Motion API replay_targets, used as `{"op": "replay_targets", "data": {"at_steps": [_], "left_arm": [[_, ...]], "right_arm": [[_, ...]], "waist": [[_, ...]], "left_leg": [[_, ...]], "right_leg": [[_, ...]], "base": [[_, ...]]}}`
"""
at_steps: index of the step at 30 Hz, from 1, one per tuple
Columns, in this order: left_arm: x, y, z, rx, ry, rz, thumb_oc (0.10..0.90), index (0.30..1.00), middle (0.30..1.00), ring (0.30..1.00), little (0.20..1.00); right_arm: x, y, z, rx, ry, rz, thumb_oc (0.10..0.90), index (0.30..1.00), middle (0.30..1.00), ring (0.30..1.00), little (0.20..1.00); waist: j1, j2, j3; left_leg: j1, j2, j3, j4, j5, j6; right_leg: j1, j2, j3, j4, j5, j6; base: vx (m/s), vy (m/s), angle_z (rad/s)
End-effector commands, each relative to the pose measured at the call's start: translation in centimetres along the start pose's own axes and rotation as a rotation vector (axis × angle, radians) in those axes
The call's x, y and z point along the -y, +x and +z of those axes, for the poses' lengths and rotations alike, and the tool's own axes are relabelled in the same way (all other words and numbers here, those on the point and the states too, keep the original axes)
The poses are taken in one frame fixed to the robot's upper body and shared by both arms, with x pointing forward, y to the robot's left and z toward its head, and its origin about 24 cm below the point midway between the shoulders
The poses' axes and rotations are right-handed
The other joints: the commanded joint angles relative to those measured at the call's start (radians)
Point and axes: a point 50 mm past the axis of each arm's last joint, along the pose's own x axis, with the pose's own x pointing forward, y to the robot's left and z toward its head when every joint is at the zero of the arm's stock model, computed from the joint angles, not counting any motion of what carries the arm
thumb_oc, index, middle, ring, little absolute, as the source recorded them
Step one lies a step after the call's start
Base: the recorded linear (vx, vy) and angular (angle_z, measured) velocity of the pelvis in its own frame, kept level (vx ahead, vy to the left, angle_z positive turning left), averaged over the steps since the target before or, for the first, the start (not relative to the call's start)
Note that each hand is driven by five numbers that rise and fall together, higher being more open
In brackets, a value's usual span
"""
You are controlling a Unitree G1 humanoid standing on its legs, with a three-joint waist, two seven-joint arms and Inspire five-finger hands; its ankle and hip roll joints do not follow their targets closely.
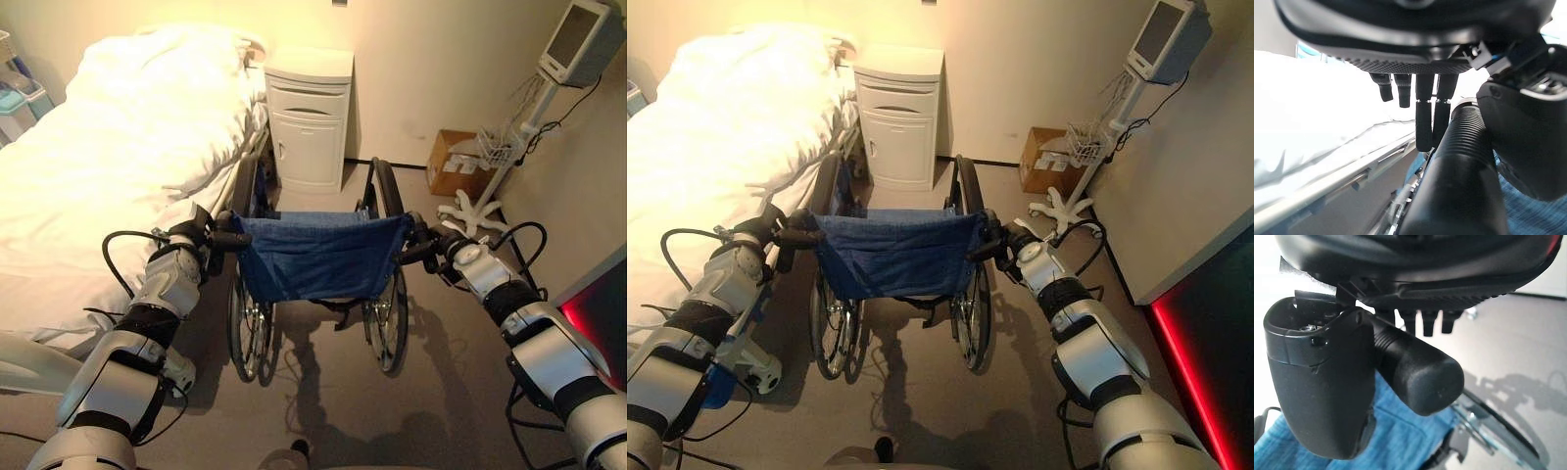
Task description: Push the wheelchair next to the bed
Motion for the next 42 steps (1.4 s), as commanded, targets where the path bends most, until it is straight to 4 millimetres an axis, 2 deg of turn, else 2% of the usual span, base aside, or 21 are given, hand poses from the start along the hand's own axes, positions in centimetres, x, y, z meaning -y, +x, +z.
{"op": "replay_targets", "data": {"at_steps": [1, 3, 4, 5, 8, 15, 20, 21, 23, 25, 26, 27, 30, 34, 37, 39, 41, 42], "left_arm": [[6.1, -1.4, -0.5, 0.009, -0.205, -0.312, 0.8, 0.9, 0.9, 0.9, 0.9], [6.8, -2.4, -1.2, 0.036, -0.325, -0.39, 0.8, 0.9, 0.9, 0.9, 0.9], [6.8, -2.4, -1.3, 0.037, -0.331, -0.394, 0.8, 0.9, 0.9, 0.9, 0.9], [7.1, -3.0, -2.2, 0.047, -0.41, -0.433, 0.8, 0.9, 0.9, 0.9, 0.9], [6.8, -3.9, -3.8, 0.072, -0.553, -0.486, 0.8, 0.9, 0.9, 0.9, 0.9], [6.3, -5.3, -5.9, 0.13, -0.792, -0.503, 0.8, 0.9, 0.9, 0.9, 0.9], [6.5, -6.4, -7.4, 0.179, -1.018, -0.459, 0.8, 0.9, 0.9, 0.9, 0.9], [6.9, -6.9, -7.7, 0.188, -1.114, -0.459, 0.8, 0.9, 0.9, 0.9, 0.9], [7.7, -7.5, -8.3, 0.192, -1.203, -0.472, 0.8, 0.9, 0.9, 0.9, 0.9], [8.2, -7.9, -8.6, 0.193, -1.251, -0.486, 0.8, 0.9, 0.9, 0.9, 0.9], [8.9, -8.4, -9.2, 0.193, -1.31, -0.514, 0.8, 0.9, 0.9, 0.9, 0.9], [8.9, -8.5, -9.3, 0.193, -1.315, -0.515, 0.8, 0.9, 0.9, 0.9, 0.9], [9.7, -9.3, -10.3, 0.222, -1.43, -0.542, 0.8, 0.9, 0.9, 0.9, 0.9], [10.9, -10.3, -11.5, 0.224, -1.552, -0.519, 0.8, 0.9, 0.9, 0.9, 0.9], [12.7, -11.5, -12.2, 0.209, -1.653, -0.531, 0.8, 0.9, 0.9, 0.9, 0.9], [13.3, -12.0, -12.4, 0.201, -1.682, -0.539, 0.8, 0.9, 0.9, 0.9, 0.9], [14.8, -13.0, -13.1, 0.165, -1.696, -0.556, 0.8, 0.9, 0.9, 0.9, 0.9], [15.2, -13.2, -13.1, 0.151, -1.695, -0.557, 0.8, 0.9, 0.9, 0.9, 0.9]], "right_arm": [[2.5, -2.2, 5.3, 0.241, 0.018, 0.031, 0.8, 0.9, 0.9, 0.9, 0.9], [4.4, -3.2, 5.5, 0.249, 0.055, 0.012, 0.8, 0.9, 0.9, 0.9, 0.9], [4.6, -3.3, 5.5, 0.25, 0.057, 0.009, 0.8, 0.9, 0.9, 0.9, 0.9], [6.1, -3.9, 5.5, 0.252, 0.075, -0.011, 0.8, 0.9, 0.9, 0.9, 0.9], [8.8, -5.2, 5.0, 0.244, 0.114, -0.049, 0.8, 0.9, 0.9, 0.9, 0.9], [11.4, -7.1, 3.4, 0.383, 0.316, -0.104, 0.8, 0.9, 0.9, 0.9, 0.9], [12.2, -7.8, -0.7, 0.412, 0.438, -0.164, 0.8, 0.9, 0.9, 0.9, 0.9], [12.4, -7.9, -2.2, 0.407, 0.483, -0.182, 0.8, 0.9, 0.9, 0.9, 0.9], [12.5, -8.2, -3.9, 0.409, 0.544, -0.191, 0.8, 0.9, 0.9, 0.9, 0.9], [12.8, -8.5, -4.8, 0.415, 0.583, -0.205, 0.8, 0.9, 0.9, 0.9, 0.9], [13.4, -8.9, -5.9, 0.42, 0.641, -0.221, 0.8, 0.9, 0.9, 0.9, 0.9], [13.5, -9.0, -6.0, 0.419, 0.642, -0.219, 0.8, 0.9, 0.9, 0.9, 0.9], [14.4, -9.8, -8.2, 0.409, 0.711, -0.232, 0.8, 0.9, 0.9, 0.9, 0.9], [13.2, -10.0, -11.4, 0.41, 0.856, -0.195, 0.8, 0.9, 0.9, 0.9, 0.9], [11.3, -9.9, -14.3, 0.394, 0.986, -0.143, 0.8, 0.9, 0.9, 0.9, 0.9], [10.6, -9.9, -15.1, 0.395, 1.03, -0.119, 0.8, 0.9, 0.9, 0.9, 0.9], [8.5, -9.9, -17.4, 0.377, 1.102, -0.063, 0.8, 0.9, 0.9, 0.9, 0.9], [7.8, -9.7, -17.8, 0.36, 1.112, -0.039, 0.8, 0.9, 0.9, 0.9, 0.9]], "waist": [[0.032, 0.021, 0.051], [0.032, 0.016, 0.05], [0.031, 0.015, 0.047], [0.029, 0.014, 0.044], [0.021, 0.016, 0.037], [0.001, 0.018, 0.033], [-0.017, 0.02, 0.027], [-0.022, 0.02, 0.027], [-0.029, 0.017, 0.026], [-0.032, 0.014, 0.027], [-0.04, 0.01, 0.026], [-0.04, 0.01, 0.025], [-0.055, 0.009, 0.026], [-0.069, 0.005, 0.028], [-0.075, -0.003, 0.027], [-0.076, -0.005, 0.027], [-0.079, -0.011, 0.028], [-0.08, -0.011, 0.028]], "left_leg": [[0.044, -0.023, -0.038, -0.062, -0.01, -0.015], [0.054, -0.021, -0.04, -0.066, -0.016, -0.014], [0.051, -0.021, -0.041, -0.065, -0.014, -0.014], [0.057, -0.02, -0.04, -0.07, -0.014, -0.016], [0.068, -0.021, -0.034, -0.078, -0.013, -0.015], [0.082, -0.018, -0.021, -0.088, -0.019, -0.011], [0.092, -0.017, -0.008, -0.096, -0.03, -0.006], [0.094, -0.015, -0.005, -0.098, -0.032, -0.006], [0.096, -0.011, 0.001, -0.099, -0.035, -0.006], [0.096, -0.01, 0.003, -0.1, -0.037, -0.006], [0.098, -0.008, 0.009, -0.101, -0.039, -0.007], [0.098, -0.007, 0.009, -0.101, -0.039, -0.007], [0.097, -0.007, 0.016, -0.102, -0.042, -0.008], [0.099, -0.005, 0.02, -0.105, -0.047, -0.007], [0.101, -0.003, 0.023, -0.106, -0.054, -0.006], [0.102, -0.002, 0.023, -0.107, -0.054, -0.007], [0.104, -0.002, 0.025, -0.106, -0.061, -0.007], [0.105, -0.002, 0.026, -0.106, -0.062, -0.007]], "right_leg": [[0.031, -0.031, 0.022, 0.119, 0.099, 0.03], [0.03, -0.026, 0.028, 0.125, 0.09, 0.028], [0.028, -0.025, 0.028, 0.123, 0.092, 0.027], [0.029, -0.019, 0.031, 0.125, 0.085, 0.025], [0.024, -0.013, 0.036, 0.137, 0.078, 0.023], [0.021, -0.002, 0.051, 0.151, 0.06, 0.017], [0.005, -0.001, 0.054, 0.151, 0.059, 0.018], [0.003, 0.003, 0.057, 0.147, 0.055, 0.017], [0.001, 0.007, 0.058, 0.142, 0.05, 0.014], [0.0, 0.011, 0.061, 0.138, 0.047, 0.013], [-0.001, 0.015, 0.063, 0.134, 0.044, 0.012], [-0.002, 0.016, 0.063, 0.133, 0.043, 0.013], [-0.009, 0.022, 0.073, 0.128, 0.035, 0.014], [-0.017, 0.026, 0.083, 0.126, 0.033, 0.014], [-0.021, 0.03, 0.088, 0.115, 0.032, 0.014], [-0.021, 0.031, 0.089, 0.112, 0.032, 0.014], [-0.027, 0.032, 0.09, 0.112, 0.036, 0.017], [-0.028, 0.032, 0.091, 0.112, 0.036, 0.018]], "base": [[0.0, 0.0, 0.0], [-0.01, -0.026, 0.03], [0.0, 0.0, 0.0], [0.0, 0.0, 0.0], [-0.03, 0.041, -0.03], [-0.04, 0.019, -0.02], [-0.02, -0.011, -0.08], [-0.01, -0.031, -0.11], [-0.01, -0.042, -0.02], [-0.01, -0.043, 0.02], [-0.01, -0.033, -0.08], [-0.01, -0.03, -0.14], [-0.02, -0.004, -0.19], [-0.01, -0.022, -0.14], [0.0, -0.043, -0.13], [0.0, -0.03, -0.04], [-0.01, -0.042, -0.1], [-0.01, -0.033, -0.11]]}}
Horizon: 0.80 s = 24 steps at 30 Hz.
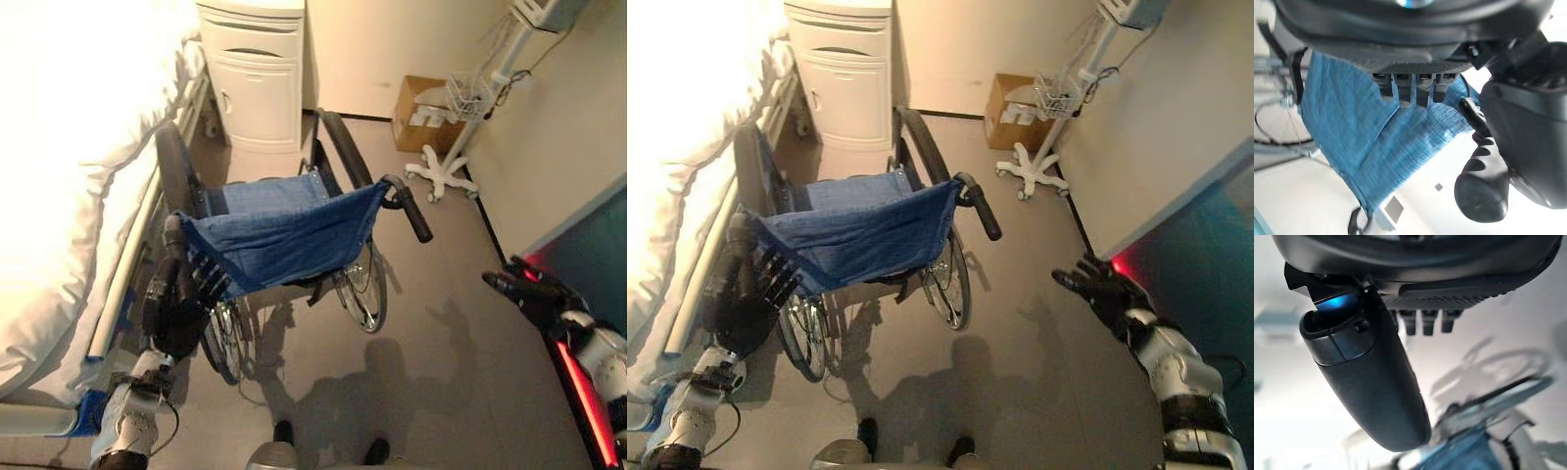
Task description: Push the wheelchair next to the bed
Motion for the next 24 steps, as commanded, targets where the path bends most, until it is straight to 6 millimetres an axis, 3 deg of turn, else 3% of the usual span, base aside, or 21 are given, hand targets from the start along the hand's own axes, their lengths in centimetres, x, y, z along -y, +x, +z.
{"op": "replay_targets", "data": {"at_steps": [1, 4, 8, 9, 10, 11, 12, 13, 14, 15, 19, 24], "left_arm": [[-0.2, -2.2, -5.9, -0.236, -0.026, 0.019, 0.8, 0.9, 0.9, 0.9, 0.9], [-0.5, -3.2, -6.7, -0.214, -0.083, 0.05, 0.8, 0.9, 0.9, 0.9, 0.9], [0.3, -4.7, -9.0, -0.082, -0.553, 0.033, 0.8, 0.9, 0.9, 0.9, 0.9], [0.3, -5.0, -9.3, -0.075, -0.583, 0.038, 0.8, 0.9, 0.9, 0.9, 0.9], [0.4, -5.9, -10.7, -0.092, -0.633, 0.087, 0.8, 0.9, 0.9, 0.9, 0.9], [0.3, -6.6, -11.5, -0.129, -0.633, 0.124, 0.8, 0.9, 0.9, 0.9, 0.9], [0.3, -6.6, -11.5, -0.129, -0.632, 0.125, 0.8, 0.9, 0.9, 0.9, 0.9], [0.1, -8.1, -13.2, -0.241, -0.582, 0.189, 0.8, 0.9, 0.9, 0.9, 0.9], [0.1, -8.2, -13.3, -0.248, -0.578, 0.192, 0.8, 0.9, 0.9, 0.9, 0.9], [0.0, -9.5, -14.7, -0.374, -0.519, 0.24, 0.8, 0.9, 0.9, 0.9, 0.9], [-0.3, -11.2, -16.8, -0.689, -0.219, 0.317, 0.8, 0.9, 0.9, 0.9, 0.9], [0.0, -10.7, -18.0, -0.864, 0.087, 0.305, 0.8, 0.9, 0.9, 0.9, 0.9]], "right_arm": [[-1.3, 0.2, 3.1, 0.178, 0.036, 0.191, 0.8, 0.9, 0.9, 0.9, 0.9], [-1.5, 0.3, -0.7, 0.086, 0.104, 0.23, 0.8, 0.9, 0.9, 0.9, 0.9], [-2.0, 0.4, -7.6, -0.058, 0.19, 0.242, 0.8, 0.9, 0.9, 0.9, 0.9], [-2.3, 0.4, -8.6, -0.079, 0.202, 0.244, 0.8, 0.9, 0.9, 0.9, 0.9], [-3.9, 0.4, -11.8, -0.13, 0.245, 0.246, 0.8, 0.9, 0.9, 0.9, 0.9], [-4.7, 0.3, -13.5, -0.164, 0.305, 0.241, 0.8, 0.9, 0.9, 0.9, 0.9], [-4.7, 0.3, -13.5, -0.164, 0.306, 0.241, 0.8, 0.9, 0.9, 0.9, 0.9], [-5.5, -0.2, -16.1, -0.205, 0.334, 0.228, 0.8, 0.9, 0.9, 0.9, 0.9], [-5.5, -0.2, -16.3, -0.205, 0.336, 0.227, 0.8, 0.9, 0.9, 0.9, 0.9], [-6.6, -0.5, -18.2, -0.238, 0.364, 0.216, 0.8, 0.9, 0.9, 0.9, 0.9], [-7.8, -1.1, -20.8, -0.283, 0.364, 0.15, 0.8, 0.9, 0.9, 0.9, 0.9], [-8.6, -1.4, -22.4, -0.351, 0.194, 0.079, 0.8, 0.9, 0.9, 0.9, 0.9]], "waist": [[-0.011, 0.035, -0.083], [-0.01, 0.036, -0.085], [0.003, 0.036, -0.093], [0.004, 0.034, -0.094], [0.009, 0.03, -0.092], [0.011, 0.027, -0.093], [0.011, 0.026, -0.093], [0.015, 0.03, -0.097], [0.015, 0.03, -0.097], [0.015, 0.043, -0.101], [-0.005, 0.085, -0.106], [-0.034, 0.127, -0.11]], "left_leg": [[-0.006, 0.003, -0.065, 0.01, -0.061, -0.013], [-0.007, 0.005, -0.063, 0.013, -0.061, -0.014], [-0.005, 0.003, -0.066, 0.013, -0.066, -0.015], [-0.006, 0.003, -0.067, 0.014, -0.066, -0.015], [-0.002, 0.003, -0.069, 0.015, -0.069, -0.016], [0.0, 0.003, -0.072, 0.015, -0.07, -0.015], [0.0, 0.003, -0.072, 0.015, -0.07, -0.015], [0.002, 0.003, -0.074, 0.016, -0.073, -0.015], [0.003, 0.003, -0.074, 0.016, -0.073, -0.015], [0.004, 0.002, -0.073, 0.016, -0.073, -0.015], [0.008, 0.0, -0.063, 0.02, -0.073, -0.012], [0.015, -0.004, -0.054, 0.023, -0.074, -0.009]], "right_leg": [[-0.03, 0.018, 0.036, 0.112, 0.027, 0.02], [-0.031, 0.019, 0.033, 0.108, 0.023, 0.02], [-0.031, 0.017, 0.027, 0.099, 0.021, 0.018], [-0.031, 0.017, 0.028, 0.097, 0.021, 0.018], [-0.026, 0.016, 0.024, 0.096, 0.021, 0.017], [-0.023, 0.016, 0.022, 0.094, 0.019, 0.017], [-0.023, 0.016, 0.021, 0.094, 0.019, 0.017], [-0.018, 0.015, 0.016, 0.093, 0.014, 0.016], [-0.017, 0.016, 0.015, 0.093, 0.014, 0.016], [-0.015, 0.014, 0.015, 0.091, 0.01, 0.015], [-0.016, 0.008, 0.017, 0.097, -0.011, 0.01], [-0.011, 0.008, 0.023, 0.098, -0.045, 0.002]], "base": [[-0.01, -0.022, -0.1], [0.0, -0.017, -0.14], [0.03, -0.023, -0.02], [0.06, -0.066, 0.03], [0.08, -0.081, 0.04], [0.07, -0.07, 0.06], [0.07, -0.037, 0.04], [0.05, -0.008, 0.04], [0.07, 0.02, 0.11], [0.04, 0.041, 0.25], [0.02, 0.118, 0.17], [0.0, 0.124, -0.09]]}}
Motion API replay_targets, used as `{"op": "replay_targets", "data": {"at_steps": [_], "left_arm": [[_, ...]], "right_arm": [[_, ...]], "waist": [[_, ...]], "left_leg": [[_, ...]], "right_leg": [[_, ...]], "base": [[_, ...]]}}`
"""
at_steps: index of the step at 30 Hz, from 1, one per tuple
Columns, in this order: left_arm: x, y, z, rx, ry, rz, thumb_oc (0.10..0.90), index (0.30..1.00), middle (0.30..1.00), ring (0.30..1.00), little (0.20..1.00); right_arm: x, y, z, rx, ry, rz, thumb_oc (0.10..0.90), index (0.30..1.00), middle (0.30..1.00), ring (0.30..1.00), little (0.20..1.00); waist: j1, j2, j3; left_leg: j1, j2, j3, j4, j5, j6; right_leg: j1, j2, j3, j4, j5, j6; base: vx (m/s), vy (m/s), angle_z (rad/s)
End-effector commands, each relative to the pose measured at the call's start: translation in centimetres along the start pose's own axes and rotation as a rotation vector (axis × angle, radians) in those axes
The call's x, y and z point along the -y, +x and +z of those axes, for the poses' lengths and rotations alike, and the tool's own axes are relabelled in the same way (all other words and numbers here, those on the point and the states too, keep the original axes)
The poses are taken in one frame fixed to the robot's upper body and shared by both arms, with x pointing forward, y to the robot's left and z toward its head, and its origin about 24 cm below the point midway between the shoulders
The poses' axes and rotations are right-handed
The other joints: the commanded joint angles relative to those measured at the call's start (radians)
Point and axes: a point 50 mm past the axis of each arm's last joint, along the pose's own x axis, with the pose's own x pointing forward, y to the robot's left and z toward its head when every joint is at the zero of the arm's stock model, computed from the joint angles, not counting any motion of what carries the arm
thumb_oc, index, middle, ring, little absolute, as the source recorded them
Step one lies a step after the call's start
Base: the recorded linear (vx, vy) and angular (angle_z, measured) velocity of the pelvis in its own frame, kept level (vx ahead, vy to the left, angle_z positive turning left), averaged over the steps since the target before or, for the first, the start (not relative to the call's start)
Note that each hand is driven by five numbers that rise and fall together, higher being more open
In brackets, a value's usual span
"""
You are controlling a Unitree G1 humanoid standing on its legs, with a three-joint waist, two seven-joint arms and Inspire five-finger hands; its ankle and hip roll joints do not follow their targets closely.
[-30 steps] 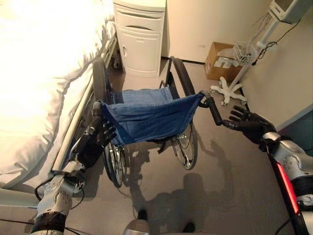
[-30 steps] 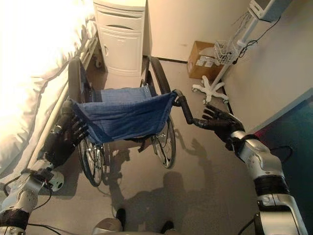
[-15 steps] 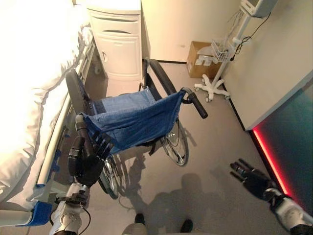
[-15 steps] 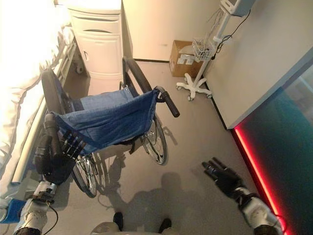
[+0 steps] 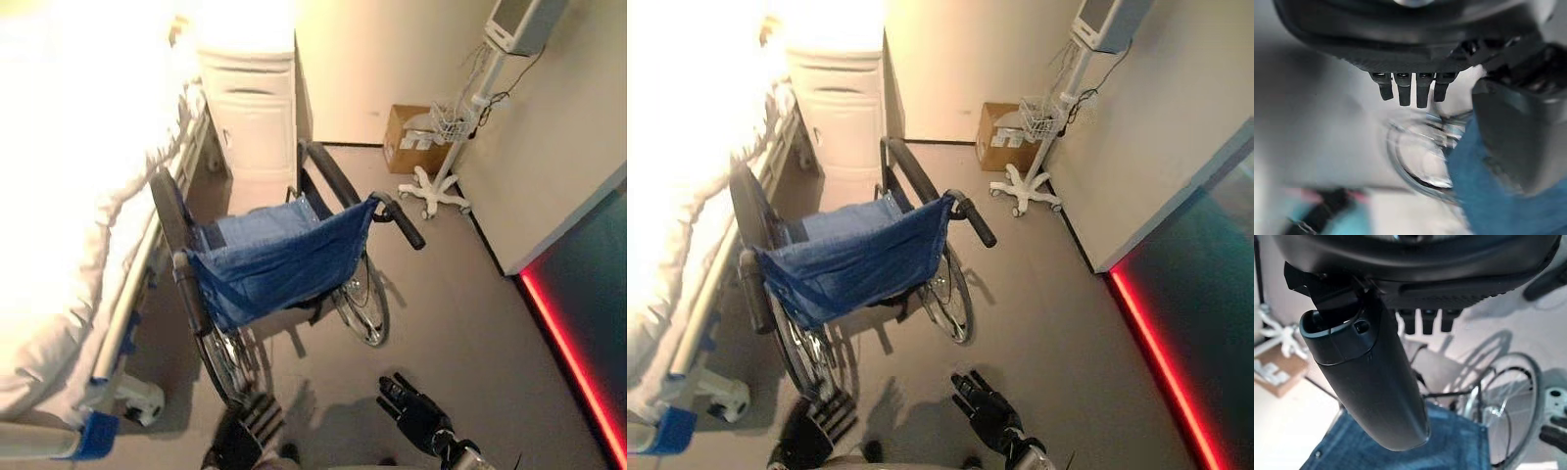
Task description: Push the wheelchair next to the bed
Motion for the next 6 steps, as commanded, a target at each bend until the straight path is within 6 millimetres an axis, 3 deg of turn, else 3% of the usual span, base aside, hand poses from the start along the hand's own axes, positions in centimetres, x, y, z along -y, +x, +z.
{"op": "replay_targets", "data": {"at_steps": [1, 4, 6], "left_arm": [[3.0, 2.3, -0.2, -0.003, 0.21, -0.007, 0.8, 0.9, 0.9, 0.9, 0.9], [4.0, 2.8, 1.0, 0.075, 0.273, 0.005, 0.8, 0.9, 0.9, 0.9, 0.9], [4.5, 3.1, 1.7, 0.119, 0.3, 0.02, 0.8, 0.9, 0.9, 0.9, 0.9]], "right_arm": [[-0.4, 0.6, 2.7, 0.068, -0.279, -0.061, 0.8, 0.9, 0.9, 0.9, 0.9], [-0.6, 0.4, 1.9, 0.035, -0.418, -0.06, 0.8, 0.9, 0.9, 0.9, 0.9], [-0.6, 0.3, 1.7, 0.055, -0.394, -0.072, 0.8, 0.9, 0.9, 0.9, 0.9]], "waist": [[0.003, 0.067, -0.014], [-0.006, 0.081, -0.012], [-0.007, 0.082, -0.012]], "left_leg": [[0.028, 0.013, -0.018, 0.016, -0.062, -0.008], [0.021, 0.014, -0.023, 0.025, -0.059, -0.01], [0.015, 0.014, -0.029, 0.032, -0.061, -0.012]], "right_leg": [[-0.027, 0.02, 0.023, 0.13, -0.036, 0.0], [-0.027, 0.019, 0.023, 0.127, -0.043, -0.002], [-0.024, 0.019, 0.023, 0.125, -0.049, -0.005]], "base": [[-0.01, 0.092, -0.03], [-0.01, 0.059, -0.03], [0.0, 0.0, 0.0]]}}
